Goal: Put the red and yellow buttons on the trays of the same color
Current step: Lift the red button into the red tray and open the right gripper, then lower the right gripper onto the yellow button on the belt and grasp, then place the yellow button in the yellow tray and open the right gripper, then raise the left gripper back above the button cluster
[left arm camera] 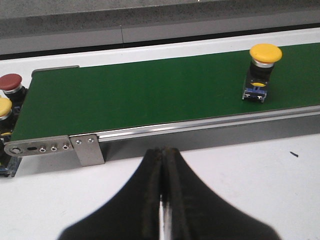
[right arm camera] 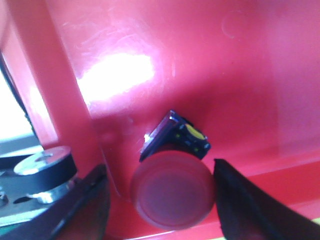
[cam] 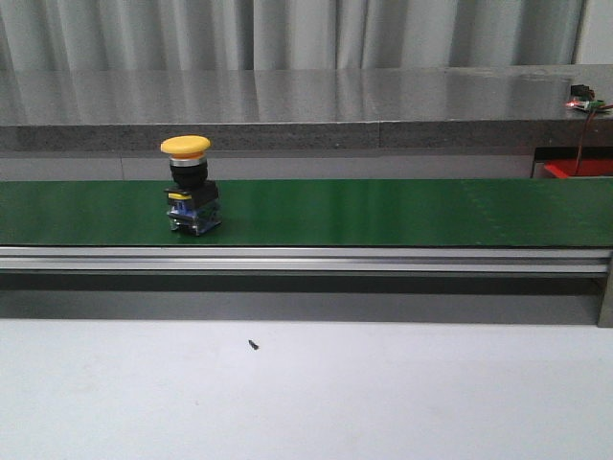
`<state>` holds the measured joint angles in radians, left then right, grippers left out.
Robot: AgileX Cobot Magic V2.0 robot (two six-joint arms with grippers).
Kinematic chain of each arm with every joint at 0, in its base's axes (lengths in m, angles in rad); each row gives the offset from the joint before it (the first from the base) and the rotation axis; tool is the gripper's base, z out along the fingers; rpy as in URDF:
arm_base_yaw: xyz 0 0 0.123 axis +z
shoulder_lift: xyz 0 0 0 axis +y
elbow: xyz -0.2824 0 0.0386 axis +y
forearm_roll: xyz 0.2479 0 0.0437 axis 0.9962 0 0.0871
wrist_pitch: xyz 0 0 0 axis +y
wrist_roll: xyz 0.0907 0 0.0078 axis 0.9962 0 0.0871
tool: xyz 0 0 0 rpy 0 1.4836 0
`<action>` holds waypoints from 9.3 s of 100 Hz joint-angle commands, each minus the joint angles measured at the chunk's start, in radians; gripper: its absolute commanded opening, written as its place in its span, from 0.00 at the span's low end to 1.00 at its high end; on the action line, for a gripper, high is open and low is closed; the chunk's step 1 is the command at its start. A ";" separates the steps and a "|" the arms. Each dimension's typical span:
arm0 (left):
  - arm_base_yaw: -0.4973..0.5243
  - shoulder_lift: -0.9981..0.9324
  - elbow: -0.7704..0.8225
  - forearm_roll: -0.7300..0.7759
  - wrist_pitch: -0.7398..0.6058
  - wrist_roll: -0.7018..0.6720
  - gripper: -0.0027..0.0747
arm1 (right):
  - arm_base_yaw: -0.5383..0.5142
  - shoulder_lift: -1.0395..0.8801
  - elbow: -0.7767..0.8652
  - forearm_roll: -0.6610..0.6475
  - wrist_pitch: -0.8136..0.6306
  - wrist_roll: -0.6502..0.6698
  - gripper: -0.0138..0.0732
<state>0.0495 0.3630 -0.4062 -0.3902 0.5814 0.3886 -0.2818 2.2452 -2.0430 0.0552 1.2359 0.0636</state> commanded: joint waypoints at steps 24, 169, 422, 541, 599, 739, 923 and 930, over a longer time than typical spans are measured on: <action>-0.007 0.007 -0.025 -0.028 -0.070 -0.004 0.01 | -0.004 -0.151 -0.028 0.003 0.025 -0.009 0.70; -0.007 0.007 -0.025 -0.028 -0.070 -0.004 0.01 | 0.663 -0.810 0.619 0.104 -0.193 0.014 0.79; -0.007 0.007 -0.025 -0.028 -0.070 -0.004 0.01 | 0.780 -0.395 0.375 -0.047 -0.189 0.492 0.34; -0.007 0.007 -0.025 -0.028 -0.070 -0.004 0.01 | 0.043 -0.830 0.839 -0.172 -0.311 0.229 0.34; -0.007 0.007 -0.025 -0.028 -0.070 -0.004 0.01 | -0.011 -0.520 0.838 -0.119 -0.443 0.225 0.34; -0.007 0.007 -0.025 -0.028 -0.070 -0.004 0.01 | 0.181 -0.858 0.840 -0.120 -0.366 0.163 0.08; -0.018 0.012 -0.024 -0.055 -0.238 -0.004 0.01 | 0.277 -1.695 1.467 -0.055 -0.657 0.035 0.02; -0.013 0.015 -0.024 -0.055 -0.255 -0.006 0.01 | 0.277 -1.695 1.467 -0.055 -0.657 0.035 0.02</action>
<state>0.0421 0.3630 -0.4025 -0.4201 0.4194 0.3886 -0.0033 0.5512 -0.5507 0.0000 0.6482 0.1064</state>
